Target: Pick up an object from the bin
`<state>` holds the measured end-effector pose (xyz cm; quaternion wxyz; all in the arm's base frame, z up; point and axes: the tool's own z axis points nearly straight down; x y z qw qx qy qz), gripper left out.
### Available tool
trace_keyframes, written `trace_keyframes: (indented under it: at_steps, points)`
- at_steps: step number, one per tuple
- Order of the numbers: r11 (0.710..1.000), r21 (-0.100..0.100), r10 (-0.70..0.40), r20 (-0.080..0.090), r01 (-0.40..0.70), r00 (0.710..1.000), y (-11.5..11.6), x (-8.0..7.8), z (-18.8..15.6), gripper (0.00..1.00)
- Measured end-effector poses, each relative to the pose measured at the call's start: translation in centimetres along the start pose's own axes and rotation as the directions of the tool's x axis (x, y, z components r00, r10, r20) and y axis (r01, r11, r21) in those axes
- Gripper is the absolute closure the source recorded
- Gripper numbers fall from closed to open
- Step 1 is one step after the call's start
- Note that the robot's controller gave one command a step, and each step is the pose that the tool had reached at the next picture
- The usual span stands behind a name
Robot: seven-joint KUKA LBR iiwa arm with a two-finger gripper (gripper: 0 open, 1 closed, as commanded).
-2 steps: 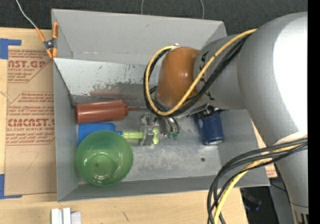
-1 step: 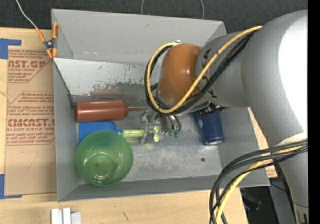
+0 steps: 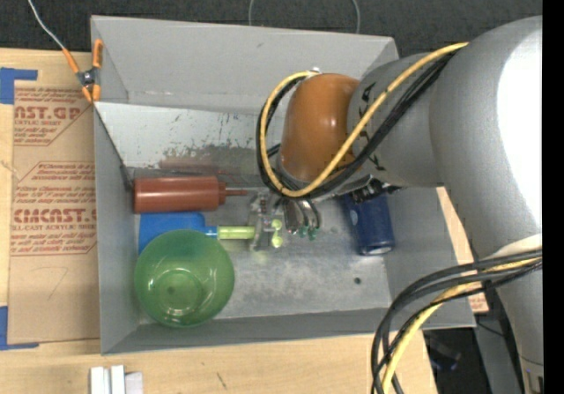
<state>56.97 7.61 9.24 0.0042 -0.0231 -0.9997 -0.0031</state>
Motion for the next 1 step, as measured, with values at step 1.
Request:
trace_keyframes:
  at_steps: [1]
  points:
    - [1.000, 0.000, 0.000, 0.000, 0.000, 1.000, 0.01, 0.01, -0.41, 1.00]
